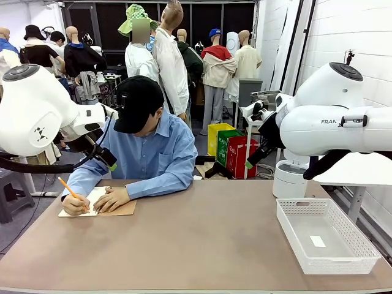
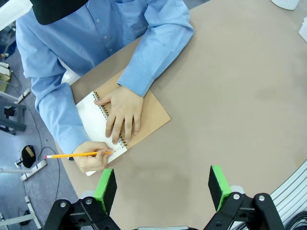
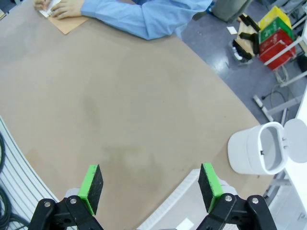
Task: Sort the paper based on its condition.
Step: If a person hands you a paper, place it in the Organizing basket , and if it's crumpled, put it in the Trash can.
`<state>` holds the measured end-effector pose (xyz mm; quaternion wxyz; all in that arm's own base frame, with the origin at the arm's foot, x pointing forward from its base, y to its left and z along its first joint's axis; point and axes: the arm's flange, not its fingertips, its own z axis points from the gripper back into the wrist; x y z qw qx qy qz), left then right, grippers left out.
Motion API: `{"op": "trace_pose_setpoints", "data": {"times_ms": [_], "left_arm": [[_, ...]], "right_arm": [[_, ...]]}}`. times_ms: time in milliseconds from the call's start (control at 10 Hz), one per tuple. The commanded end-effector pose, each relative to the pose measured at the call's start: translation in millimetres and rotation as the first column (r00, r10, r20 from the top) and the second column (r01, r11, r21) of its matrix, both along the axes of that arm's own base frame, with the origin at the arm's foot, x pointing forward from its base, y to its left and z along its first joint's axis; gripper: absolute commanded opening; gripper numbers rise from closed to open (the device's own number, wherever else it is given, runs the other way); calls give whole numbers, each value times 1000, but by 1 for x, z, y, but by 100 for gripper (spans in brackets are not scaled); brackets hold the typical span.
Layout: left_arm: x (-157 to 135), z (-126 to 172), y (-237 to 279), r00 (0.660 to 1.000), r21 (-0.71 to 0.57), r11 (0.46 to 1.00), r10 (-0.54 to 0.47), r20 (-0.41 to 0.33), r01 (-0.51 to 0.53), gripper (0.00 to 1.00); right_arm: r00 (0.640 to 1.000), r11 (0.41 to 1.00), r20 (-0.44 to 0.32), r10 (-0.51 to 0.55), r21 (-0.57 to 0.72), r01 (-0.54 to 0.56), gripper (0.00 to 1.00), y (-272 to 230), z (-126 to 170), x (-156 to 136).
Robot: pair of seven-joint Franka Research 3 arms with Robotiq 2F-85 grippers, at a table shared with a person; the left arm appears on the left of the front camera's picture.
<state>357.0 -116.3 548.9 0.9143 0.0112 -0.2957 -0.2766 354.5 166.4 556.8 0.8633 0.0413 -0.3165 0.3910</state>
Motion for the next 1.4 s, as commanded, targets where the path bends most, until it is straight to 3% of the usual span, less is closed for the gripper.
{"op": "trace_pose_setpoints", "data": {"times_ms": [0,1300], "left_arm": [[0,0,0,1000,-4,1000,0,-1,0,100],[0,0,0,1000,-4,1000,0,-1,0,100]], "right_arm": [[1000,1000,-1,0,-1,0,100,0,-1,0],[1000,1000,-1,0,-1,0,100,0,-1,0]]}}
